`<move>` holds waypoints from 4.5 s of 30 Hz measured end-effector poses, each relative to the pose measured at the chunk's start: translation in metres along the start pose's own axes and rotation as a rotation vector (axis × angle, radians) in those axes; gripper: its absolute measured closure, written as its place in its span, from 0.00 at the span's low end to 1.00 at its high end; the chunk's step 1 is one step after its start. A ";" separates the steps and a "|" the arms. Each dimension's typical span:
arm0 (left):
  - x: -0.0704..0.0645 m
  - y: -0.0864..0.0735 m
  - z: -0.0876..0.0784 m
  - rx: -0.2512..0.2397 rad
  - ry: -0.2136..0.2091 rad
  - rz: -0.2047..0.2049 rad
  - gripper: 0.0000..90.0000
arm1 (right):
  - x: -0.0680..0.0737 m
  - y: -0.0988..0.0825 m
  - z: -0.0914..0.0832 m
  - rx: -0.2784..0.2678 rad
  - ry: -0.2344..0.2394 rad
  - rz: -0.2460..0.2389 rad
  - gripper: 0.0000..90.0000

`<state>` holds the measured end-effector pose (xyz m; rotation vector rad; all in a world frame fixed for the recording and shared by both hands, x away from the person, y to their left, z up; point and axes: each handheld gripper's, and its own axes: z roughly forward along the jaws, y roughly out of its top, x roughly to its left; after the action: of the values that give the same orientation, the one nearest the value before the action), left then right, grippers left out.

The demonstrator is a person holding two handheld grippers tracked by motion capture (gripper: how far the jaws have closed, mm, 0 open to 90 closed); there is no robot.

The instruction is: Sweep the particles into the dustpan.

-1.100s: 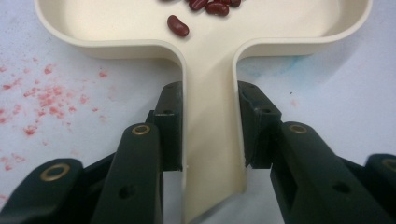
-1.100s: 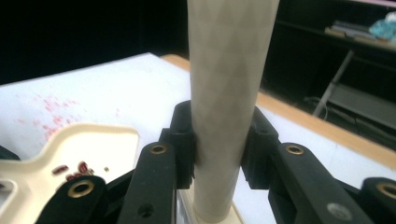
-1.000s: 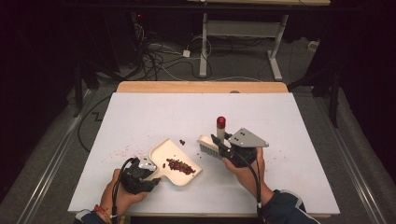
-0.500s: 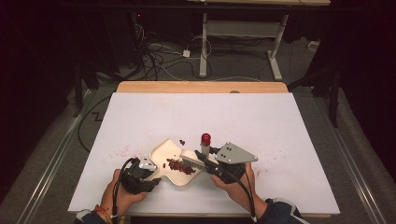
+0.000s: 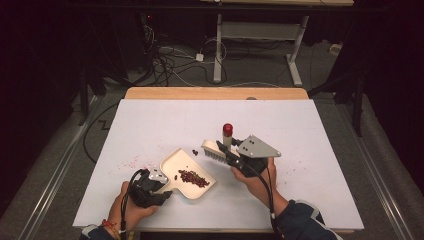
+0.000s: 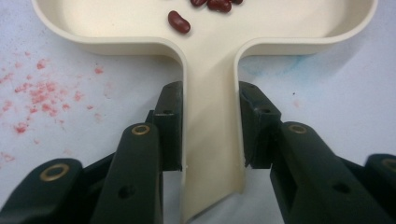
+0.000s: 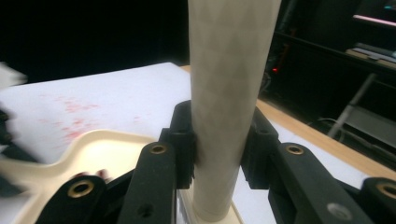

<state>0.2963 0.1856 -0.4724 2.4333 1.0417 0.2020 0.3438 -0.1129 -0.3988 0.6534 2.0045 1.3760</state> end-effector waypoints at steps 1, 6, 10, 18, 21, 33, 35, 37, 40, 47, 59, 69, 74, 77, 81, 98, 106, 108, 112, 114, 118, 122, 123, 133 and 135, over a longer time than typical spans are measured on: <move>0.000 0.000 -0.001 0.002 -0.002 -0.001 0.70 | -0.007 0.001 0.011 -0.009 -0.012 0.018 0.78; 0.003 -0.001 -0.002 -0.009 -0.002 -0.017 0.70 | -0.010 0.005 0.039 0.007 -0.037 0.003 0.78; 0.004 -0.001 -0.002 -0.008 -0.002 -0.016 0.70 | -0.009 0.001 0.064 0.041 -0.044 -0.003 0.78; 0.008 -0.002 -0.002 -0.013 0.009 -0.037 0.70 | 0.015 0.001 0.066 0.058 0.012 -0.010 0.78; 0.009 -0.002 -0.002 -0.017 0.017 -0.047 0.70 | 0.024 0.001 0.061 0.055 0.060 -0.013 0.78; 0.009 -0.001 0.000 -0.004 0.030 -0.049 0.70 | 0.050 0.001 0.022 0.043 0.196 0.012 0.78; 0.009 -0.001 0.000 -0.006 0.030 -0.051 0.70 | 0.050 0.001 0.019 0.037 0.200 0.007 0.78; 0.009 -0.001 0.000 -0.007 0.031 -0.052 0.70 | 0.050 0.002 0.016 0.032 0.209 0.015 0.78; 0.008 -0.002 0.000 -0.012 0.027 -0.056 0.70 | 0.044 0.007 0.011 0.008 0.201 0.019 0.78; 0.007 -0.003 0.001 -0.020 0.025 -0.063 0.70 | 0.024 0.014 0.000 -0.021 0.177 0.048 0.78; 0.005 -0.002 0.002 -0.023 0.034 -0.074 0.70 | 0.025 -0.002 0.032 -0.009 0.058 0.018 0.78; 0.002 0.000 0.003 -0.029 0.045 -0.102 0.70 | 0.058 0.001 0.036 0.002 0.194 -0.028 0.78; 0.000 0.002 0.005 -0.035 0.050 -0.117 0.70 | 0.062 0.003 0.034 0.007 0.195 -0.040 0.78; 0.000 0.002 0.005 -0.039 0.050 -0.127 0.70 | 0.061 0.003 0.033 0.006 0.188 -0.031 0.78; 0.001 0.002 0.005 -0.043 0.044 -0.133 0.70 | 0.054 0.007 0.028 -0.005 0.180 -0.017 0.78; 0.010 -0.001 0.003 -0.056 0.053 -0.156 0.70 | 0.002 0.022 -0.022 -0.045 0.162 -0.002 0.78; 0.013 -0.002 0.001 -0.066 0.068 -0.174 0.70 | -0.026 0.008 -0.062 -0.017 0.137 0.004 0.78; 0.013 -0.002 0.001 -0.065 0.068 -0.176 0.70 | -0.032 0.003 -0.069 -0.002 0.130 0.005 0.78; 0.015 -0.002 0.001 -0.065 0.069 -0.176 0.70 | -0.041 -0.007 -0.082 0.038 0.121 0.004 0.78; 0.015 -0.002 0.001 -0.067 0.069 -0.181 0.70 | -0.045 -0.011 -0.088 0.048 0.120 0.009 0.78; 0.018 -0.001 0.001 -0.067 0.070 -0.181 0.70 | -0.053 -0.016 -0.098 0.072 0.126 0.019 0.78; 0.023 -0.001 0.001 -0.074 0.078 -0.195 0.70 | -0.058 -0.020 -0.106 0.101 0.131 0.014 0.78; 0.024 -0.001 0.002 -0.075 0.078 -0.201 0.70 | -0.059 -0.021 -0.108 0.107 0.133 0.013 0.78; 0.034 0.000 0.003 -0.082 0.098 -0.216 0.70 | -0.070 -0.031 -0.124 0.149 0.170 0.067 0.78; 0.036 0.002 0.004 -0.086 0.102 -0.223 0.70 | -0.070 -0.032 -0.127 0.152 0.179 0.072 0.78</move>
<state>0.3239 0.2093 -0.4766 2.2289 1.3116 0.2915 0.2984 -0.2529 -0.3802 0.6971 2.2650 1.3754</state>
